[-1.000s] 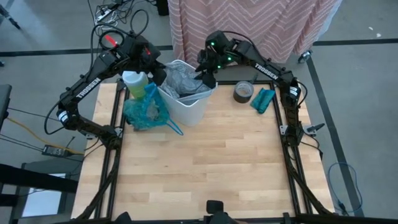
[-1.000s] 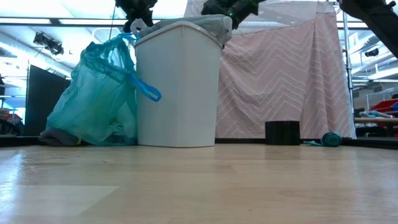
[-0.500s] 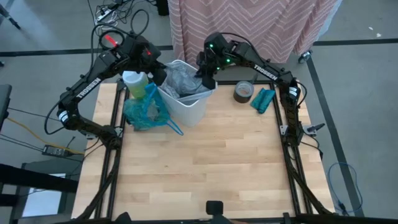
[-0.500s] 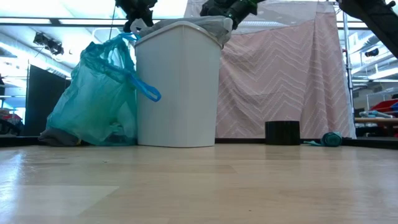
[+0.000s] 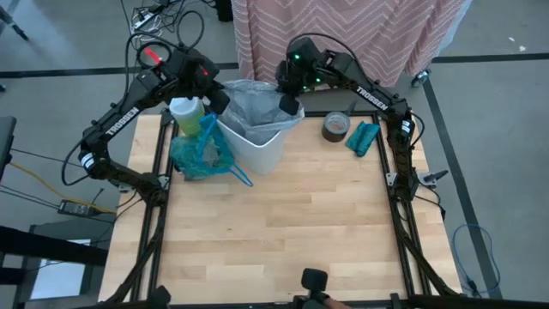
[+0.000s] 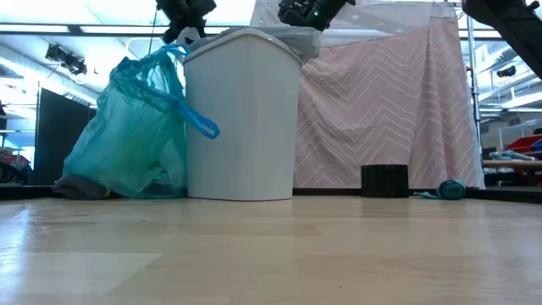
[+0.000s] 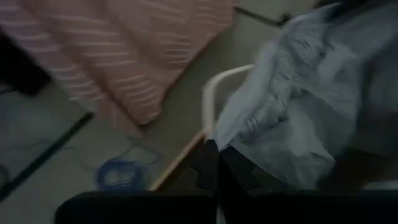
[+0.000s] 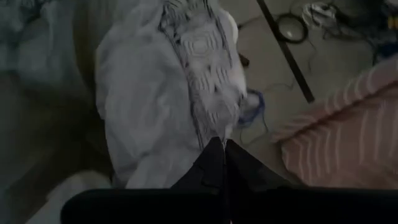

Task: Place trash/remove bag and relplace
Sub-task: Insert the gray trash bag into the trash bin

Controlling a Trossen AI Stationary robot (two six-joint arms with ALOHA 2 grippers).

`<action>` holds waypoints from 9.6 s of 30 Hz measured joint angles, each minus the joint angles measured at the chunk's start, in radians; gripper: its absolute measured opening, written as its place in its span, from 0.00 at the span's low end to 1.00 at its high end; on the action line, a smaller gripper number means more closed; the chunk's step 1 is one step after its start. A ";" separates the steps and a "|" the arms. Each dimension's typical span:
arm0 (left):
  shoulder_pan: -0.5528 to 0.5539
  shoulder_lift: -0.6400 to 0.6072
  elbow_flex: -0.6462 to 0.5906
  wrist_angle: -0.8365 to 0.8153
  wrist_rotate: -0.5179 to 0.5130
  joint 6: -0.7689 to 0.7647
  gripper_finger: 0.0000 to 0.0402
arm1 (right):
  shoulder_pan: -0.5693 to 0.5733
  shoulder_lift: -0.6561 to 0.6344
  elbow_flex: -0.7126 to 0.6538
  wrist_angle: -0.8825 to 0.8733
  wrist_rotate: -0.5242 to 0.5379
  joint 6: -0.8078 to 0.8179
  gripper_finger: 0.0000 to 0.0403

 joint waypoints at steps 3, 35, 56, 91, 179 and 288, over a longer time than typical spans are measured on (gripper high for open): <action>0.018 0.008 0.000 0.003 -0.050 0.012 0.02 | 0.000 -0.001 0.014 -0.056 0.020 0.028 0.00; 0.138 0.149 0.000 0.184 0.086 0.049 0.02 | 0.043 -0.035 0.015 -0.207 0.120 0.140 0.00; 0.165 0.239 0.000 0.094 0.272 0.083 0.02 | 0.037 -0.032 -0.008 -0.340 0.175 0.201 0.00; 0.190 0.154 0.000 -0.251 0.583 -0.035 0.02 | 0.073 -0.032 -0.068 -0.403 0.022 0.163 0.25; 0.216 0.029 0.345 -0.372 0.438 0.128 0.66 | 0.099 -0.102 -0.016 -0.372 0.175 0.156 0.54; -0.075 -0.225 -0.128 0.110 0.588 0.272 0.20 | 0.286 -0.228 -0.015 -0.206 -0.033 0.113 0.62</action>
